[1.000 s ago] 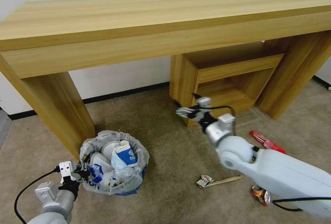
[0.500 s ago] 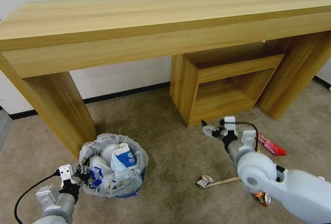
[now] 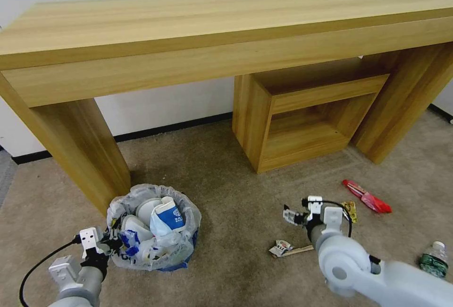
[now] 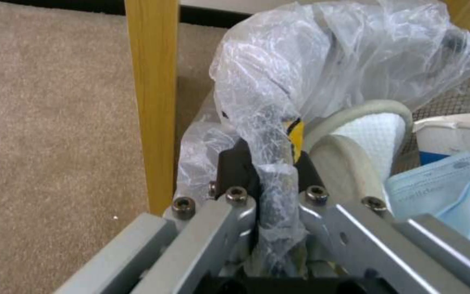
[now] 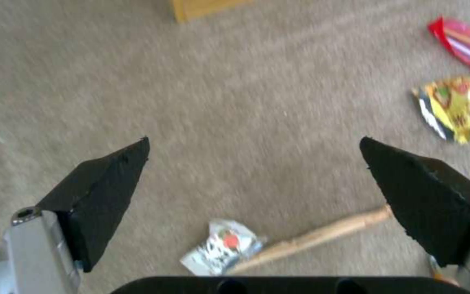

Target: Pick up the trash bin and place the garbage on the floor into it.

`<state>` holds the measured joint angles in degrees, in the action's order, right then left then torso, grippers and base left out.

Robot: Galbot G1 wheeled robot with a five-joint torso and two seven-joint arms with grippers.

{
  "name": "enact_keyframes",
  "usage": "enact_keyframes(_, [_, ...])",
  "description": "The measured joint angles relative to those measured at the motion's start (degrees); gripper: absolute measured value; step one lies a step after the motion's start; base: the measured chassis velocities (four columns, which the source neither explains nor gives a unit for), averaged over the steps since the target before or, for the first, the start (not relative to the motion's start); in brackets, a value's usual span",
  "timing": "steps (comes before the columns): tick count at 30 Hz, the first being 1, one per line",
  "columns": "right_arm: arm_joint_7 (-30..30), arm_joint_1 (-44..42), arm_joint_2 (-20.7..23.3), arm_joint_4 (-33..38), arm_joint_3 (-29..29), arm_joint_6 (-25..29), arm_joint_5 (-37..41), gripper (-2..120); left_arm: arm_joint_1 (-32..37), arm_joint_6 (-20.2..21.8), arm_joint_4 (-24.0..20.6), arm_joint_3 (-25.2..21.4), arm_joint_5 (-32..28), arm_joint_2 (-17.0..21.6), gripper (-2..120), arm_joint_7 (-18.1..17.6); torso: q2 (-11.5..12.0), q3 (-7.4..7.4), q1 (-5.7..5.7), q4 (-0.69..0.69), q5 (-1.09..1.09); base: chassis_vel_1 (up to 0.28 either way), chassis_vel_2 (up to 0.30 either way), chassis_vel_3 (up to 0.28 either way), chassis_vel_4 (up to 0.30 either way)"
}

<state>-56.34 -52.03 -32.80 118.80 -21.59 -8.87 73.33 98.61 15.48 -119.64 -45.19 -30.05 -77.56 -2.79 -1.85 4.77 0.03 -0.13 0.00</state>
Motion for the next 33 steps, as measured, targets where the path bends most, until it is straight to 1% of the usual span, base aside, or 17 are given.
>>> enact_keyframes(3, [-1.4, -1.9, -0.8, -0.9, 0.0, -0.8, -0.1, 98, -0.2, 0.0, 0.2, -0.2, 0.0, 0.0, 3, 0.0, 0.0, 0.00, 0.00, 0.00, -0.02, 0.000, 0.000, 0.000, 0.000])
enact_keyframes(6, [-4.3, -6.5, -4.0, -4.1, 1.1, -1.7, 0.2, 98, -0.5, -0.1, 0.8, -0.2, 0.0, -0.4, 3, 0.0, 0.0, 0.00, 0.00, 0.00, 0.00, 0.000, 0.000, 0.000, 0.000])
enact_keyframes(9, [-5.0, -8.7, -5.1, -5.8, 2.4, -1.6, -0.2, 98, -0.5, -0.1, 1.0, -0.1, 0.0, -0.5, 3, 0.0, 0.0, 0.00, 0.00, 0.01, 0.00, 0.000, 0.000, 0.000, 0.000])
enact_keyframes(13, [-4.2, -12.7, -6.4, -8.4, 4.9, -0.5, -2.0, 97, -0.6, -0.1, 1.3, 0.0, 0.0, -0.6, 3, 0.0, 0.0, 0.00, 0.00, -0.01, -0.02, 0.000, 0.000, 0.000, 0.000])
enact_keyframes(15, [-3.2, -14.1, -7.7, -10.3, 5.7, 0.2, -3.0, 94, -0.6, -0.1, 1.3, 0.1, 0.1, -0.8, 3, 0.0, 0.0, 0.00, 0.00, -0.01, 0.00, 0.000, 0.000, 0.000, 0.000])
enact_keyframes(16, [-3.2, -14.1, -7.7, -10.3, 5.7, 0.2, -3.0, 94, -0.6, -0.1, 1.3, 0.1, 0.1, -0.8, 3, 0.0, 0.0, 0.00, 0.00, -0.01, 0.00, 0.000, 0.000, 0.000, 0.000])
enact_keyframes(17, [-2.3, -14.4, -8.4, -11.3, 5.9, 0.7, -3.4, 90, -0.5, -0.1, 1.3, 0.1, 0.2, -0.9, 3, 0.0, 0.0, 0.00, 0.00, -0.01, 0.00, 0.000, 0.000, 0.000, 0.000])
enact_keyframes(19, [-0.7, -14.3, -9.5, -12.9, 5.6, 1.2, -4.0, 88, -0.4, -0.1, 1.3, 0.2, 0.2, -1.0, 3, 0.0, 0.0, 0.00, 0.00, 0.00, -0.02, 0.000, 0.000, 0.000, 0.000])
enact_keyframes(20, [-0.7, -14.3, -9.5, -12.9, 5.6, 1.2, -4.0, 88, -0.4, -0.1, 1.3, 0.2, 0.2, -1.0, 3, 0.0, 0.0, 0.00, 0.00, 0.00, -0.02, 0.000, 0.000, 0.000, 0.000])
enact_keyframes(22, [0.4, -13.8, -10.9, -15.1, 4.4, 1.7, -4.9, 91, -0.2, -0.1, 1.0, 0.2, 0.2, -1.2, 3, 0.0, 0.0, 0.00, 0.00, 0.00, 0.02, 0.000, 0.000, 0.000, 0.000])
enact_keyframes(24, [0.7, -13.5, -11.5, -15.8, 4.0, 1.9, -5.1, 92, -0.2, -0.1, 0.8, 0.2, 0.2, -1.3, 3, 0.0, 0.0, 0.00, 0.00, 0.00, 0.00, 0.000, 0.000, 0.000, 0.000])
enact_keyframes(27, [1.5, -12.5, -12.7, -17.3, 3.0, 2.0, -5.5, 91, 0.1, -0.1, 0.7, 0.2, 0.2, -1.4, 3, 0.0, 0.0, 0.00, 0.00, 0.00, -0.01, 0.000, 0.000, 0.000, 0.000])
enact_keyframes(30, [2.7, -10.4, -14.7, -20.7, 1.3, 2.5, -6.4, 90, 0.2, -0.2, 0.7, 0.1, 0.2, -1.4, 3, 0.0, 0.0, 0.00, 0.00, 0.01, 0.00, 0.000, 0.000, 0.000, 0.000])
enact_keyframes(33, [3.2, -9.6, -15.2, -22.3, 0.6, 2.6, -6.8, 90, 0.2, -0.2, 0.7, 0.1, 0.2, -1.4, 3, 0.0, 0.0, 0.00, 0.00, 0.00, -0.01, 0.000, 0.000, 0.000, 0.000])
